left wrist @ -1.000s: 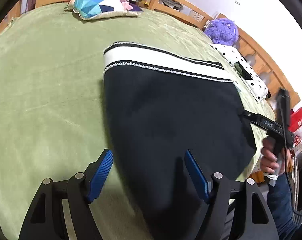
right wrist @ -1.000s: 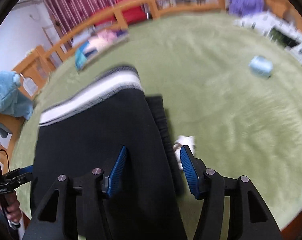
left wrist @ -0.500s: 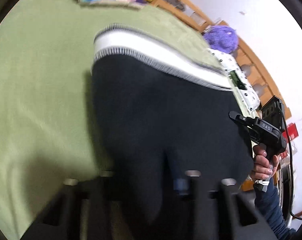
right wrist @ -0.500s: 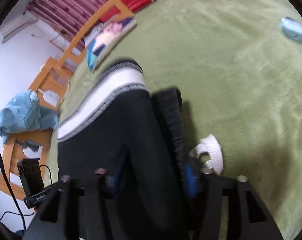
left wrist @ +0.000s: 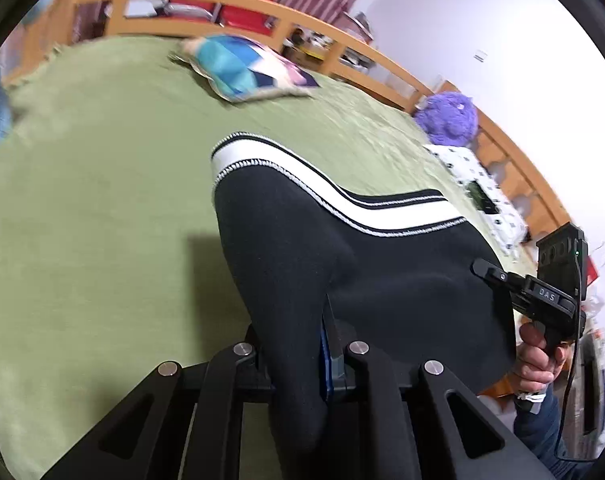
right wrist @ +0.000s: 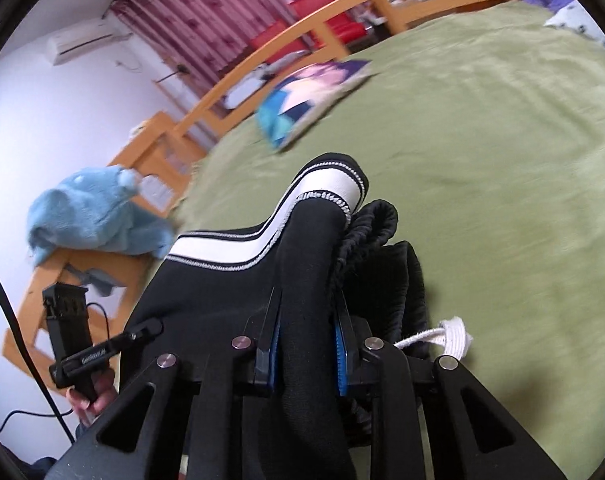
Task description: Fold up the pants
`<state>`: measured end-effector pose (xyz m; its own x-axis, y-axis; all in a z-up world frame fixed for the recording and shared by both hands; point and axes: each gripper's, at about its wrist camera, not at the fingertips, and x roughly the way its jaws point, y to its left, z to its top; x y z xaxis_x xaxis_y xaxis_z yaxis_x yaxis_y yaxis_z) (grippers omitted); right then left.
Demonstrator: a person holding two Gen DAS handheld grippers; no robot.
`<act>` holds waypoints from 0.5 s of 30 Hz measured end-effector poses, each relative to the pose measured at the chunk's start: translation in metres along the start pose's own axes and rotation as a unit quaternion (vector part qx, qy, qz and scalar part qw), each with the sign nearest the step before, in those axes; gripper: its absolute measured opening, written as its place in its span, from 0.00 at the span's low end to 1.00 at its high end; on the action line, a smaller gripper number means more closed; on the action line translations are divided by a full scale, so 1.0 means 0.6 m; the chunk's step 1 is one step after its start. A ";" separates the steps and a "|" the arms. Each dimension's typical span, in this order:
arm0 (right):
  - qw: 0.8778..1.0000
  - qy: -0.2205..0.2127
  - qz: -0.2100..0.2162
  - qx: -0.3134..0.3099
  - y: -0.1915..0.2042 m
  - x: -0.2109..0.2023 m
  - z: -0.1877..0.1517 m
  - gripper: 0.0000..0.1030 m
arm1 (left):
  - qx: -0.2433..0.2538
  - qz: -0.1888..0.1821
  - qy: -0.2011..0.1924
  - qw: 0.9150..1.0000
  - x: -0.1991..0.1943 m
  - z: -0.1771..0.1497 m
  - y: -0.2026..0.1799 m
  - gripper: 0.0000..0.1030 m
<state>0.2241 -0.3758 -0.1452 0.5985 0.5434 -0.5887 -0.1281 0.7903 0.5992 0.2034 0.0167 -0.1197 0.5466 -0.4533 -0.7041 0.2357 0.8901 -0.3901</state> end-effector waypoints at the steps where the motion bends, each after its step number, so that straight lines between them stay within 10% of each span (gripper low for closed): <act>1: 1.000 0.007 0.015 -0.001 0.019 0.021 -0.011 0.20 | 0.000 0.011 0.000 1.000 -0.010 0.001 0.014 0.14; 6: 0.999 0.046 0.011 -0.015 0.056 0.096 -0.054 0.21 | -0.034 0.041 0.043 0.998 0.013 -0.026 0.090 0.16; 9: 0.997 0.043 -0.043 -0.041 0.034 0.113 -0.065 0.29 | -0.047 0.055 0.064 0.995 0.038 -0.058 0.108 0.31; 11: 0.995 0.063 -0.075 -0.020 0.005 0.121 -0.065 0.57 | -0.042 0.070 0.062 0.995 0.039 -0.073 0.100 0.47; 15: 0.991 0.049 -0.123 -0.030 0.016 0.074 -0.067 0.54 | -0.019 0.089 0.069 0.993 0.010 -0.103 0.078 0.59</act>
<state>0.2175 -0.3329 -0.1877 0.5375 0.3554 -0.7647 -0.0361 0.9157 0.4002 0.1680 0.0526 -0.1790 0.4613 -0.2935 -0.8373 0.1138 0.9555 -0.2723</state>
